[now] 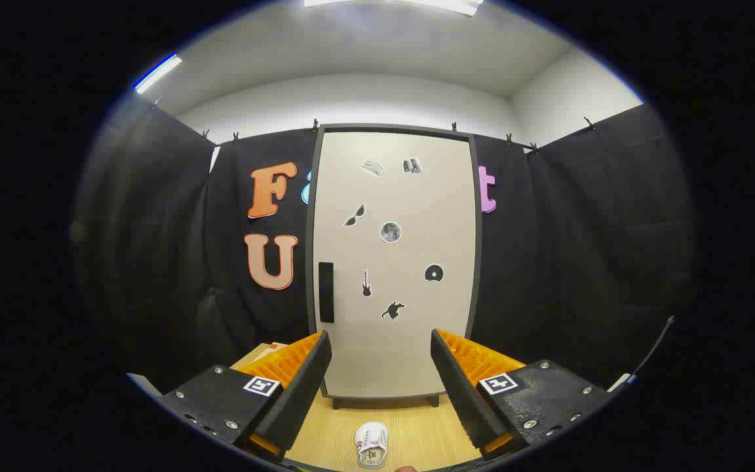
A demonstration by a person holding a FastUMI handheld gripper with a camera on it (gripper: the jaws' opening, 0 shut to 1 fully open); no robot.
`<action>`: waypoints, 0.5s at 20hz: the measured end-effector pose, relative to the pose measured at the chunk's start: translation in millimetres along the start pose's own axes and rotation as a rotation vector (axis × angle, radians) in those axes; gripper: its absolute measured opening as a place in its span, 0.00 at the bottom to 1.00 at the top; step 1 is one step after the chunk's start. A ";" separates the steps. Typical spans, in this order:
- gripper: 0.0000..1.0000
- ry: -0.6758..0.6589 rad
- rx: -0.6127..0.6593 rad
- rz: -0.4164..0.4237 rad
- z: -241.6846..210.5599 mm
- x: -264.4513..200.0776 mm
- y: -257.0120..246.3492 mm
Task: Open the shoe cabinet door, grab the shoes and put them into the shoe cabinet, then close the shoe cabinet door.
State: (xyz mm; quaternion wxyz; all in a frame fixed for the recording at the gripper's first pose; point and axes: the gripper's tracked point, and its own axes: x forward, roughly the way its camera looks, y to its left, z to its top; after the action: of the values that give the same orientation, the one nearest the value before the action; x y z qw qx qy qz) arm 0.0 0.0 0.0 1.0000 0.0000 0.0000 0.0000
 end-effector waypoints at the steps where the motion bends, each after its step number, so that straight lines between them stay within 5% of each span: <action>1: 0.95 0.000 0.000 0.002 -0.3 0.7 0.4; 10: 0.95 0.008 -0.016 0.012 -2.8 10.3 8.5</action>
State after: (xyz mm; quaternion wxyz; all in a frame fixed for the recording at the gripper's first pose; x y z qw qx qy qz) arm 10.3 8.5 -2.8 0.9999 -0.0080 0.0039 0.0058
